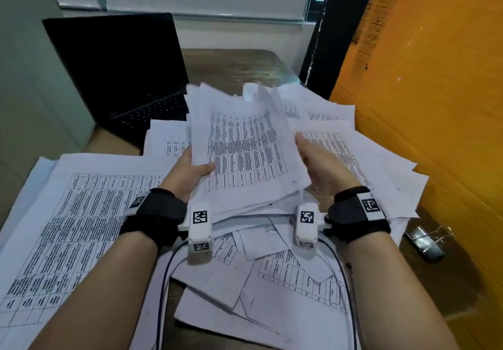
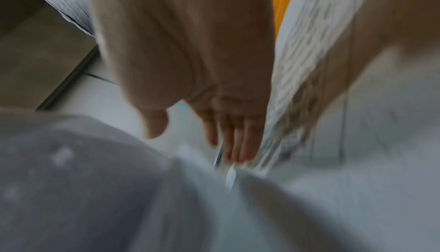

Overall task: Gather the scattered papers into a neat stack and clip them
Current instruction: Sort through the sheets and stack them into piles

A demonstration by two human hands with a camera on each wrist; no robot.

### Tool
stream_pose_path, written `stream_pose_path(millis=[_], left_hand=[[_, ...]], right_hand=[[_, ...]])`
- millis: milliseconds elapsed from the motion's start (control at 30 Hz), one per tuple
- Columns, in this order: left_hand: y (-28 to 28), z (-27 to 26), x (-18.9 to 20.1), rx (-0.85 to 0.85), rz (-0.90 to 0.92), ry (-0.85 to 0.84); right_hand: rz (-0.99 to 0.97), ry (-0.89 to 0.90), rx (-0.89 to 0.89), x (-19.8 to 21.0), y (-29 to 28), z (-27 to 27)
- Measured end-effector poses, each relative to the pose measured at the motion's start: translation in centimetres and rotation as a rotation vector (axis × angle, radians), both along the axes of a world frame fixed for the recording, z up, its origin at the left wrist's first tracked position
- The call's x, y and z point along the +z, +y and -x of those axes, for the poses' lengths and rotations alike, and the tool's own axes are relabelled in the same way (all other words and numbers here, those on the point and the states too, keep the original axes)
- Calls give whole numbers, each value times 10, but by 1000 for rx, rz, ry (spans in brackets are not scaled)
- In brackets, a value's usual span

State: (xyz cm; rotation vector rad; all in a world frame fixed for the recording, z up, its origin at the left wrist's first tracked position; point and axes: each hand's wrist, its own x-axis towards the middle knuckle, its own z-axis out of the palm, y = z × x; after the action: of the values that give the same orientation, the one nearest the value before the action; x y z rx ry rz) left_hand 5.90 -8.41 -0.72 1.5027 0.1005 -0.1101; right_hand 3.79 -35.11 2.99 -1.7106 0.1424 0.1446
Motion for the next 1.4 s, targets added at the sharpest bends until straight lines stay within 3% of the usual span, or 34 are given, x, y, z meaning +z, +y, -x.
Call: stream_pose_path(millis=[67, 133, 167, 233, 400, 600, 767, 933, 1100, 1167, 1267, 1333, 1400], left_hand=[[-1, 2, 3, -5, 40, 15], [-1, 3, 5, -48, 77, 39], [-1, 3, 4, -70, 90, 56], [-4, 3, 3, -84, 85, 80], [-2, 0, 2, -46, 132, 83], [4, 0, 6, 58, 443, 67], [5, 1, 6, 54, 513, 100], [7, 2, 7, 32, 532, 155], [10, 2, 9, -3, 589, 175], [9, 1, 8, 2, 631, 152], [11, 0, 7, 9, 717, 110], [11, 1, 9, -7, 756, 81], [13, 2, 7, -22, 761, 68]], right_hand=[[235, -66, -350, -5, -31, -6], [462, 33, -642, -12, -67, -8], [558, 126, -695, -15, -80, -5], [644, 215, -663, -21, -94, -4], [685, 25, -565, -23, -94, -7], [769, -35, -473, -22, -92, -7], [935, 194, -416, -21, -87, -4], [973, 255, -387, -20, -86, -4], [892, 64, -307, -18, -83, -2], [900, 89, -285, -17, -82, 0], [922, 32, -410, -12, -82, 2], [786, -184, -562, -11, -84, 4], [497, -341, -581, -8, -79, 6]])
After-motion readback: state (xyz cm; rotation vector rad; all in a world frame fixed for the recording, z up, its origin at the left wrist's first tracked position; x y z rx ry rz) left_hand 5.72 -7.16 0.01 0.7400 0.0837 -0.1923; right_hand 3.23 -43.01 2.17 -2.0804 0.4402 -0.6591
